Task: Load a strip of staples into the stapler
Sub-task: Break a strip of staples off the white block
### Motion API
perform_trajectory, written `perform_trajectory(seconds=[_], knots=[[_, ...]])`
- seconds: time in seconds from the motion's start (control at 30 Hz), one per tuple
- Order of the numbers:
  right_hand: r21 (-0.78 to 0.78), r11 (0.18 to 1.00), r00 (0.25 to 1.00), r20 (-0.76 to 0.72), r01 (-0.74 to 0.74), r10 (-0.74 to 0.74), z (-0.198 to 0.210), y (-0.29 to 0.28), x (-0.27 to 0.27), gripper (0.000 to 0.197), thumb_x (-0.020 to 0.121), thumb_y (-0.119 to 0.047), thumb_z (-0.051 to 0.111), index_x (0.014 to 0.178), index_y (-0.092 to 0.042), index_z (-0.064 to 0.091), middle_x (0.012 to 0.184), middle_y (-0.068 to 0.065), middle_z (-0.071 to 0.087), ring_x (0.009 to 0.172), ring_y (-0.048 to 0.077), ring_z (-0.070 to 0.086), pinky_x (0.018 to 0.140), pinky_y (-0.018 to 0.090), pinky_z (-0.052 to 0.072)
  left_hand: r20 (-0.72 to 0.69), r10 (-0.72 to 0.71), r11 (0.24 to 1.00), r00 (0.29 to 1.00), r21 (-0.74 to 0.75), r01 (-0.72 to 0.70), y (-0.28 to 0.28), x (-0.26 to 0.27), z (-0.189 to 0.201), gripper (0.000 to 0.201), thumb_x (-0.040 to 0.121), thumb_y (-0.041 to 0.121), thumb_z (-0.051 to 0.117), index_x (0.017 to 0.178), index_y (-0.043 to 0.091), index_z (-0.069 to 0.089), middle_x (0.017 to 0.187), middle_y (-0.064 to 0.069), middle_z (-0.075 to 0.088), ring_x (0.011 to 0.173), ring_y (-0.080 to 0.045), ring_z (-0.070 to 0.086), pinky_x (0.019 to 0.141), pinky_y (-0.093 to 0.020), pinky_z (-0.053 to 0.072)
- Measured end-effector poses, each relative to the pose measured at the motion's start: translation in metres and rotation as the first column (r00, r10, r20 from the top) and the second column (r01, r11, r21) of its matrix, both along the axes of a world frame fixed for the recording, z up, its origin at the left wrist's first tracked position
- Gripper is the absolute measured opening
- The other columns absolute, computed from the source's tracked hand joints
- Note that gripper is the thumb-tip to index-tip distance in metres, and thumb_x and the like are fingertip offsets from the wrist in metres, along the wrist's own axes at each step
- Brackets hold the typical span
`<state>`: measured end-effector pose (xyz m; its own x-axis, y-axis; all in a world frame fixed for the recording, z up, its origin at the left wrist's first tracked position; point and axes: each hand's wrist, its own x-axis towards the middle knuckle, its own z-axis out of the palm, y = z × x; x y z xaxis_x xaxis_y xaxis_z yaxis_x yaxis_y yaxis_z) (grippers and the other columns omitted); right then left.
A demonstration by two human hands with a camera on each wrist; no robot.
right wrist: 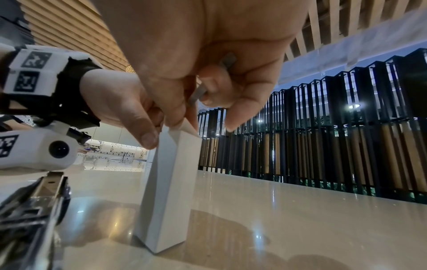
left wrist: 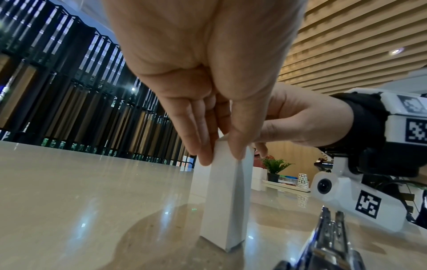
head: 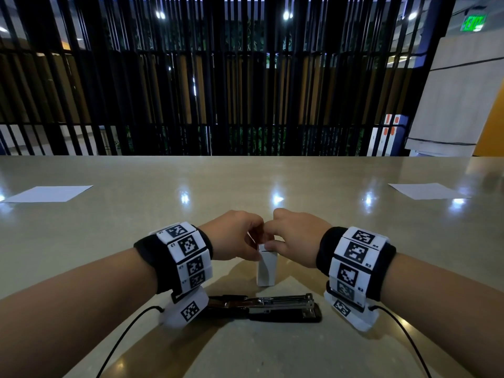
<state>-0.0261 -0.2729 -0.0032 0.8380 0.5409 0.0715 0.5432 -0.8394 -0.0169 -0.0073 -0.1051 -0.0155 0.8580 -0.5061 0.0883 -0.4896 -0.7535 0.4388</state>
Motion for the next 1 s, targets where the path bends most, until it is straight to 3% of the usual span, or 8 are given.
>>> perform_trajectory(seconds=[0.07,0.17,0.37,0.5,0.7,0.8,0.9,1.0], knots=[[-0.011,1.0,1.0,0.008,-0.003,0.003,0.001,0.001,-0.001,0.023,0.096,-0.038,0.049,0.109,-0.022,0.059,0.096,-0.004,0.038,0.079,0.017,0.045,0.071,0.028,0.035,0.0,0.004,1.0,1.0,-0.004,-0.004,0.0,0.0,-0.001,0.021,0.075,0.016,0.076,0.082,0.023,0.057,0.094,0.003,0.07,0.076,-0.004,0.067,0.059,-0.012,0.047],[-0.03,0.999,1.0,0.025,-0.017,0.018,0.001,0.002,-0.004,0.023,0.096,-0.037,0.05,0.112,-0.024,0.06,0.096,-0.005,0.038,0.079,0.016,0.044,0.071,0.027,0.035,0.003,0.012,1.0,1.0,0.003,-0.012,0.001,0.0,-0.001,0.021,0.075,0.016,0.076,0.09,0.012,0.061,0.086,0.008,0.065,0.082,-0.008,0.069,0.064,-0.015,0.05],[-0.117,0.992,0.996,0.073,-0.048,0.057,0.006,0.003,-0.006,0.027,0.096,-0.035,0.051,0.12,-0.028,0.06,0.097,-0.005,0.036,0.078,0.016,0.044,0.07,0.027,0.035,0.01,0.008,0.999,1.0,0.04,-0.008,-0.003,-0.001,0.003,0.021,0.076,0.015,0.076,0.09,0.015,0.06,0.089,0.008,0.065,0.091,-0.012,0.069,0.071,-0.019,0.052],[-0.205,0.975,0.984,0.14,-0.083,0.113,0.006,0.005,-0.01,0.025,0.097,-0.026,0.05,0.118,-0.025,0.063,0.091,-0.003,0.036,0.071,0.019,0.042,0.05,0.023,0.027,-0.025,0.01,0.998,1.0,0.059,-0.008,-0.003,-0.001,0.006,0.024,0.077,0.018,0.075,0.096,0.013,0.063,0.094,0.005,0.066,0.093,-0.015,0.068,0.073,-0.02,0.052],[-0.233,0.969,0.981,0.154,-0.081,0.119,0.002,0.004,-0.012,0.026,0.096,-0.022,0.05,0.119,-0.023,0.062,0.088,-0.001,0.033,0.052,0.013,0.029,0.045,0.021,0.017,-0.031,0.016,0.998,0.999,0.064,-0.014,-0.002,-0.003,0.009,0.012,0.081,0.032,0.07,0.078,0.027,0.059,0.079,0.016,0.061,0.088,-0.016,0.066,0.078,-0.031,0.054],[-0.242,0.966,0.986,0.119,-0.085,0.117,0.004,0.001,-0.014,0.029,0.098,-0.024,0.046,0.123,-0.028,0.06,0.091,-0.001,0.032,0.066,0.024,0.042,0.046,0.022,0.021,-0.061,0.018,0.998,0.998,0.064,-0.014,-0.005,-0.004,0.009,0.018,0.079,0.024,0.073,0.072,0.03,0.058,0.078,0.014,0.062,0.084,-0.012,0.064,0.075,-0.026,0.053],[-0.221,0.973,0.992,0.081,-0.073,0.092,0.006,-0.005,-0.016,0.031,0.098,-0.021,0.042,0.123,-0.026,0.061,0.094,-0.002,0.034,0.076,0.025,0.052,0.063,0.031,0.044,-0.08,0.021,0.997,0.997,0.074,-0.015,-0.006,-0.005,0.012,0.023,0.078,0.02,0.074,0.067,0.032,0.058,0.078,0.012,0.064,0.086,-0.014,0.066,0.073,-0.022,0.051],[-0.139,0.989,0.999,0.005,-0.052,0.054,0.002,-0.01,-0.016,0.038,0.098,-0.015,0.039,0.129,-0.028,0.055,0.103,-0.001,0.039,0.08,0.022,0.05,0.073,0.032,0.044,-0.089,0.017,0.997,0.996,0.077,-0.01,-0.005,-0.005,0.013,0.021,0.078,0.021,0.075,0.068,0.032,0.06,0.078,0.011,0.065,0.093,-0.017,0.068,0.08,-0.028,0.053]])
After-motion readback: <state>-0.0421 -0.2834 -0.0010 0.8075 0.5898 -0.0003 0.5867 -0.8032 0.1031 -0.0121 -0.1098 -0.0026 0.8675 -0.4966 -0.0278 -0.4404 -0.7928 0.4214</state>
